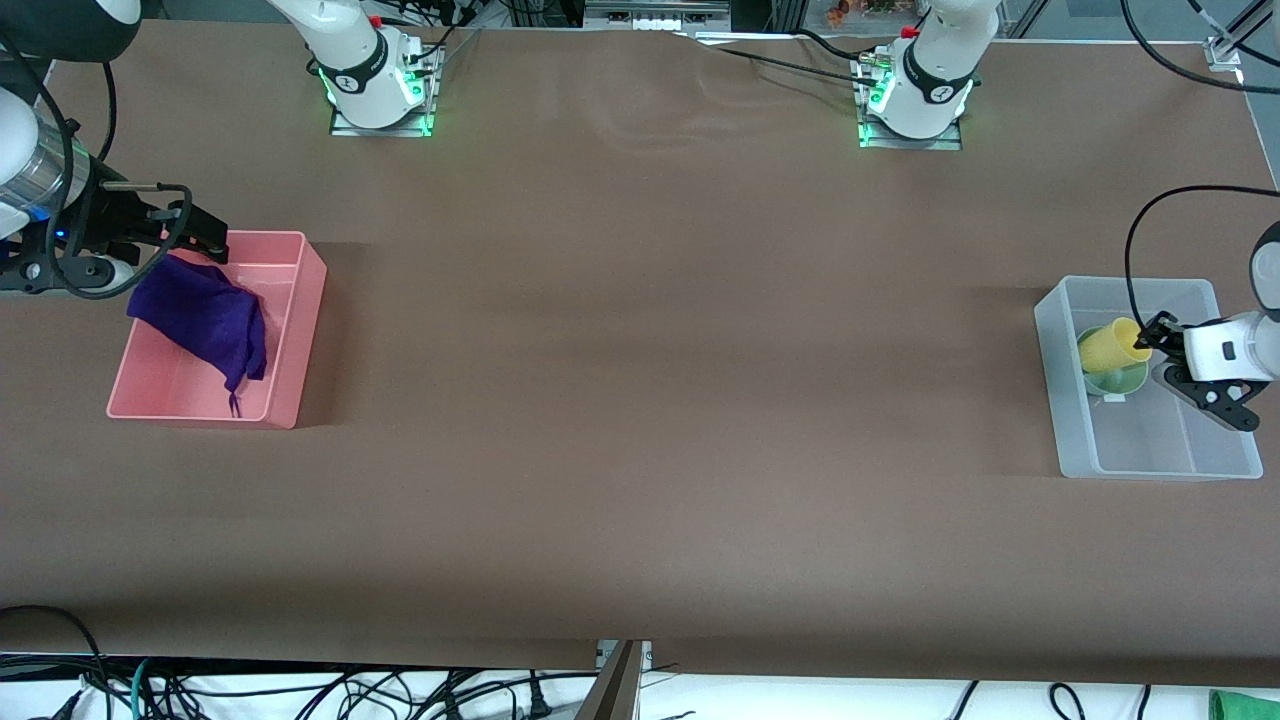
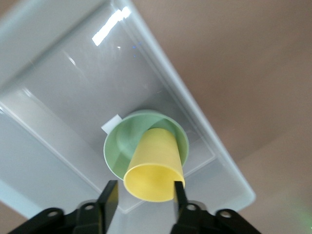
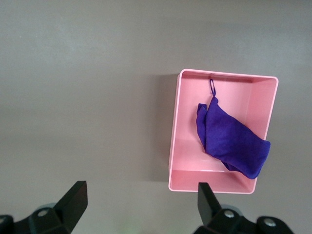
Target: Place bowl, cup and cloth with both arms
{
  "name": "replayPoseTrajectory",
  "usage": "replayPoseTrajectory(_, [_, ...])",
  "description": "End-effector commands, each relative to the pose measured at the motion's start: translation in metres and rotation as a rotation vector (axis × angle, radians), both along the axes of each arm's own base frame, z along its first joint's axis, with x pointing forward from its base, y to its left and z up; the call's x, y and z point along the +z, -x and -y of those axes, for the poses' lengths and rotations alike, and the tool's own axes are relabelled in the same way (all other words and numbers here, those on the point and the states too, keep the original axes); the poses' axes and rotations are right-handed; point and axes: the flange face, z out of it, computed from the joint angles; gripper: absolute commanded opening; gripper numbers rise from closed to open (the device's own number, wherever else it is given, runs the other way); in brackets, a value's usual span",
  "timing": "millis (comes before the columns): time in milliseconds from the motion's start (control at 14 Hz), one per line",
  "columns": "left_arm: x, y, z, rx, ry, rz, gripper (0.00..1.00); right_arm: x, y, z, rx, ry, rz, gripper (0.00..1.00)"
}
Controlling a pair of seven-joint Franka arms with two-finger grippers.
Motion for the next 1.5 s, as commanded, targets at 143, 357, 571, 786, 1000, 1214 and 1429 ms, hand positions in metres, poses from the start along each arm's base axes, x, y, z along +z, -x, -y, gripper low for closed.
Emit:
replayPoseTrajectory(143, [0.102,-0.02,0.114,0.119,-0.048,0.066,1.0,0.004,-0.005,-0.004,-0.002,-0.002,-0.004,1.0])
replayPoseTrajectory(357, [0.144,-0.02,0.183,0.372,-0.039,0.125,1.0,0.003,-0.005,-0.004,-0.003,-0.002,-0.003,1.0])
replayPoseTrajectory(571, [0.185,-0.01,0.249,0.421,-0.046,0.169,1.0,0.003,-0.005,-0.004,-0.002,-0.001,-0.003,1.0])
replayPoseTrajectory(786, [0.205,0.0,0.243,0.558,0.114,0.135,1.0,0.003,-0.005,-0.004,-0.001,0.001,-0.003,1.0])
replayPoseTrajectory(1000, [0.215,0.023,0.239,0.575,0.072,0.238,1.0,0.003,-0.006,-0.004,-0.001,0.001,-0.005,1.0])
replayPoseTrajectory(1214, [0.211,0.045,0.249,0.594,0.059,0.315,1.0,0.003,-0.006,-0.003,-0.003,0.001,-0.005,1.0])
replayPoseTrajectory(1429, [0.21,0.059,0.255,0.635,0.057,0.326,1.0,0.003,-0.006,-0.002,-0.005,0.0,-0.003,1.0])
